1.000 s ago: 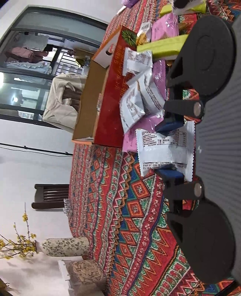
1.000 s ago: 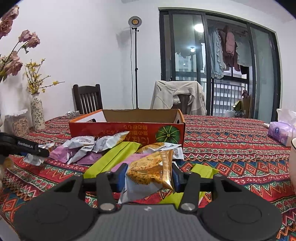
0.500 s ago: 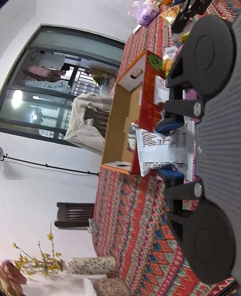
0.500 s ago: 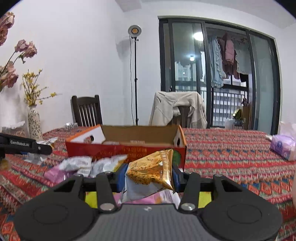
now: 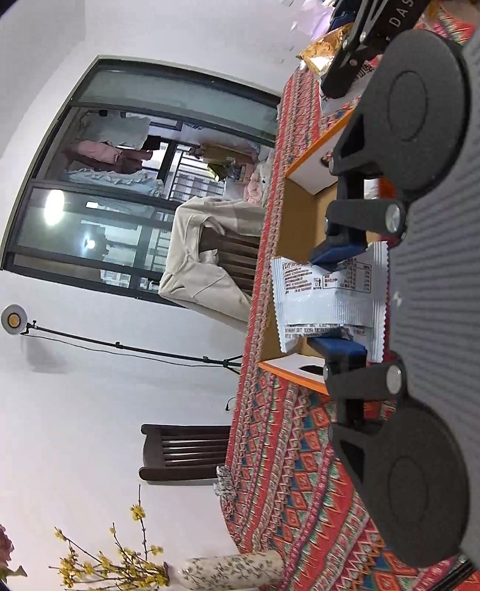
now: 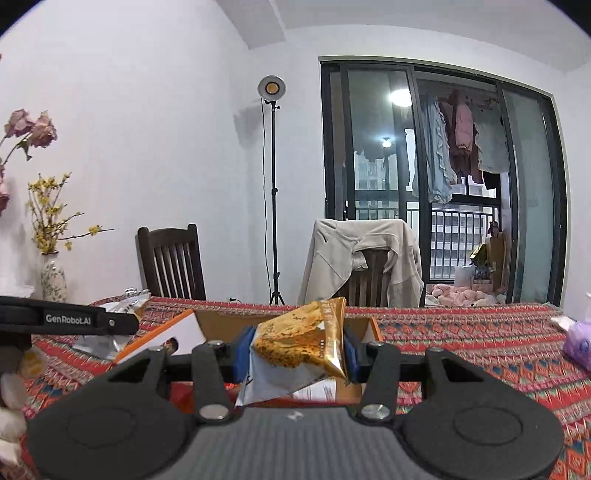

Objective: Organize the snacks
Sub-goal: 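Carry both snacks over the box, lower them in and open both grippers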

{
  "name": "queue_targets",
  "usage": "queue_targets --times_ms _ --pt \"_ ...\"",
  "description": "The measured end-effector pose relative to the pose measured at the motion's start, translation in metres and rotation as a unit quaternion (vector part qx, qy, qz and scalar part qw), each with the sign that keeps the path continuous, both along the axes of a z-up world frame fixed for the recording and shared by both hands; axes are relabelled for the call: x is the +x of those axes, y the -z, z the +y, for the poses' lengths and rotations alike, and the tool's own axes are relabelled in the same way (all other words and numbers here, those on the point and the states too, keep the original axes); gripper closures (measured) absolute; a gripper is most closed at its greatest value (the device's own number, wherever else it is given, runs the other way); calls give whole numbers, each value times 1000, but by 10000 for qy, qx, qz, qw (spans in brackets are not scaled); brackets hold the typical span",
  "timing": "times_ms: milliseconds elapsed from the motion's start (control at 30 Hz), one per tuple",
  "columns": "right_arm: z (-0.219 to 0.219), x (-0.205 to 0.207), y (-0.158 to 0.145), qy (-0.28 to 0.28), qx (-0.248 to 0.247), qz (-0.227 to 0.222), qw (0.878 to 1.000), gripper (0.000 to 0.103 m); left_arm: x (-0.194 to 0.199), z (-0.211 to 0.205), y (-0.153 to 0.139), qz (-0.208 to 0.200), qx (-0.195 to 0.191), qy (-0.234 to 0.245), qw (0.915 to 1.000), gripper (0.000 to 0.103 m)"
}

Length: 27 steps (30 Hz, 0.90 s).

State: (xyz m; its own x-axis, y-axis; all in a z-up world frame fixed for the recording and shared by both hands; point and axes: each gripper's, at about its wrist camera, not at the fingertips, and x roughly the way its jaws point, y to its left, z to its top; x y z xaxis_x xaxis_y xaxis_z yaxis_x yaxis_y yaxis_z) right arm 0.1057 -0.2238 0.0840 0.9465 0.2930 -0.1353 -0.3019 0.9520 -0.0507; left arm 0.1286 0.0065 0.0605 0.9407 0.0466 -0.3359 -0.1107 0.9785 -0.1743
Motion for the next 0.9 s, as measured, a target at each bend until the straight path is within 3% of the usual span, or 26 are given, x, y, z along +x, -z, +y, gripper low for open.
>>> queue_targets --times_ms 200,367,667,900 --pt "7 51 -11 95 110 130 9998 56 41 0 -4 22 -63 -166 9998 61" --pt "7 88 -2 288 191 203 9992 56 70 3 6 56 -145 -381 9992 61" --pt "7 118 29 294 94 758 9966 56 99 11 45 604 -67 -286 9977 61" --pt "6 119 40 296 86 1047 9940 51 99 12 54 650 -73 -231 9976 58"
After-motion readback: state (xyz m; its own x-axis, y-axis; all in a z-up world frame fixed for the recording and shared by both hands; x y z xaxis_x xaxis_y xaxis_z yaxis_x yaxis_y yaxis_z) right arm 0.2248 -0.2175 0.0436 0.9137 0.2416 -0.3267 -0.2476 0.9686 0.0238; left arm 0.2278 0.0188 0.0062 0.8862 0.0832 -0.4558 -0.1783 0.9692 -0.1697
